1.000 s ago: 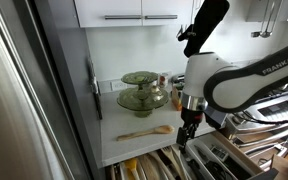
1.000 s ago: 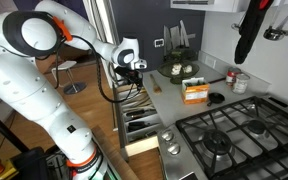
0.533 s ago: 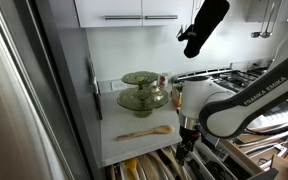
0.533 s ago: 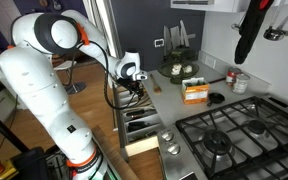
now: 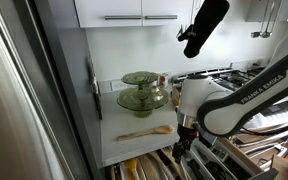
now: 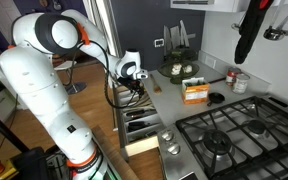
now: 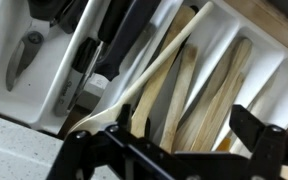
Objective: Remove two wooden utensils from the middle compartment at the same time and put them on the counter top
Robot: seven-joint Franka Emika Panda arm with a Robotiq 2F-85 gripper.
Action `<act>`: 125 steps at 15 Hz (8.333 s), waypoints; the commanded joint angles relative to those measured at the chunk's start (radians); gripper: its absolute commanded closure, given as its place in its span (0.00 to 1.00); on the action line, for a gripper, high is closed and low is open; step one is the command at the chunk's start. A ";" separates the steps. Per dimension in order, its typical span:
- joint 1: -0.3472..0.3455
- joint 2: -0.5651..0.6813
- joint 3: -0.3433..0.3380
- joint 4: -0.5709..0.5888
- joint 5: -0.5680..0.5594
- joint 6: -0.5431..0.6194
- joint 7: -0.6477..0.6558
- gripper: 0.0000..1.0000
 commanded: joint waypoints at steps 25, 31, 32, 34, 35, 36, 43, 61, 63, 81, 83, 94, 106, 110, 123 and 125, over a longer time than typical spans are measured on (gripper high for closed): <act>0.003 0.337 -0.024 0.072 0.130 0.246 0.189 0.28; 0.004 0.335 -0.046 0.062 0.120 0.246 0.223 0.52; 0.005 0.333 -0.047 0.062 0.117 0.244 0.227 0.48; 0.009 0.331 -0.051 0.062 0.109 0.240 0.234 0.41; 0.010 0.329 -0.051 0.064 0.108 0.237 0.234 0.57; 0.012 0.328 -0.051 0.065 0.107 0.236 0.235 0.66; 0.009 0.321 -0.054 0.065 0.111 0.224 0.235 0.88; 0.073 0.257 -0.051 0.095 0.022 0.078 0.316 1.00; 0.073 0.265 -0.048 0.102 0.019 0.067 0.310 0.71; 0.089 0.325 -0.080 0.148 0.032 0.124 0.535 0.29; 0.088 0.333 -0.079 0.151 0.036 0.123 0.552 0.47; 0.071 0.334 -0.058 0.153 0.059 0.107 0.504 0.97; 0.083 0.370 -0.090 0.175 -0.074 0.119 0.408 0.00; 0.076 0.379 -0.081 0.189 -0.047 0.119 0.356 0.23; 0.053 0.400 -0.076 0.199 -0.026 0.119 0.277 0.28; 0.045 0.402 -0.074 0.199 -0.020 0.120 0.262 0.58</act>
